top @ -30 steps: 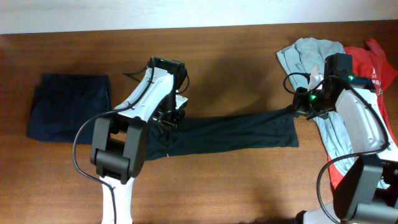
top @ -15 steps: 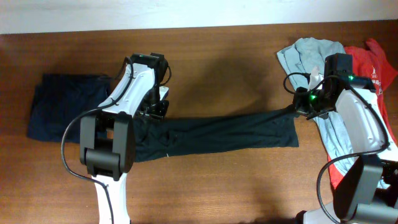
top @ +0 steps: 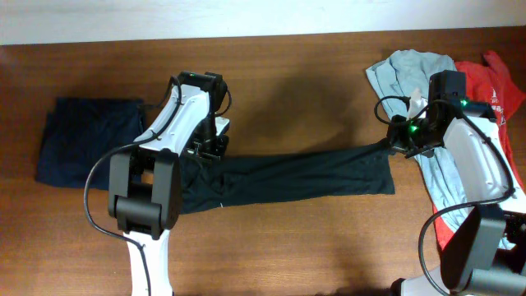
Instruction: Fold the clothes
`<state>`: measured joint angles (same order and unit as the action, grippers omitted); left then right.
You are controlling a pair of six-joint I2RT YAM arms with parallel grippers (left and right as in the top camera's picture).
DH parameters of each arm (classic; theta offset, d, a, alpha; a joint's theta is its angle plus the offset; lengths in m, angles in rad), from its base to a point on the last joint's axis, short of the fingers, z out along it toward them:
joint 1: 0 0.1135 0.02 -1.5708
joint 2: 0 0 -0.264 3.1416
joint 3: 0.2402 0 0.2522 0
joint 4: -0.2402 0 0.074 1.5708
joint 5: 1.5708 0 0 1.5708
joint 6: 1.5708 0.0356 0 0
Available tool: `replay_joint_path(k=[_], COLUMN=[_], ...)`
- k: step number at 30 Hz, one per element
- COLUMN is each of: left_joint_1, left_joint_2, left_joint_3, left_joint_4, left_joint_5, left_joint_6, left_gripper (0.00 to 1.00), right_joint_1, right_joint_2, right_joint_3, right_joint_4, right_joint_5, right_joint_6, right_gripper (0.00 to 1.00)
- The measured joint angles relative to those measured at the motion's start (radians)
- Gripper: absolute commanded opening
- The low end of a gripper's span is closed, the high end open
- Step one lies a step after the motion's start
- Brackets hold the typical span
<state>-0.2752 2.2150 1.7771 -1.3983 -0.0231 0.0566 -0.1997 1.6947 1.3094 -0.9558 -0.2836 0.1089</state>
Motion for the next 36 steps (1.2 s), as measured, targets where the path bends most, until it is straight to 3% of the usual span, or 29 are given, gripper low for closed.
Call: replay_joint_path(k=[8,11,18,26,36], left_joint_1=[0.004,0.026,0.138,0.151,0.15], left_joint_2=[0.0,0.0,-0.045,-0.057,-0.057], left_joint_3=[0.01,0.106,0.38,0.396,0.396], left_joint_4=[-0.008,-0.003,0.158,0.254,-0.041], left_joint_5=[0.001,-0.003,-0.012,-0.014,-0.014], left_joint_6=[-0.001,-0.001,-0.001,0.047,0.056], left_gripper=[0.01,0.01,0.01,0.0,0.01], right_joint_1=[0.0,0.0,0.0,0.0,0.0], right_joint_2=[0.0,0.0,0.0,0.0,0.0], right_joint_3=[0.0,0.0,0.0,0.0,0.0], right_joint_4=[0.0,0.002,0.087,0.179,0.039], right_joint_5=[0.0,0.0,0.0,0.0,-0.001], right_joint_6=[-0.001,-0.001,-0.001,-0.001,-0.001], right_gripper=[0.06,0.06,0.06,0.06,0.06])
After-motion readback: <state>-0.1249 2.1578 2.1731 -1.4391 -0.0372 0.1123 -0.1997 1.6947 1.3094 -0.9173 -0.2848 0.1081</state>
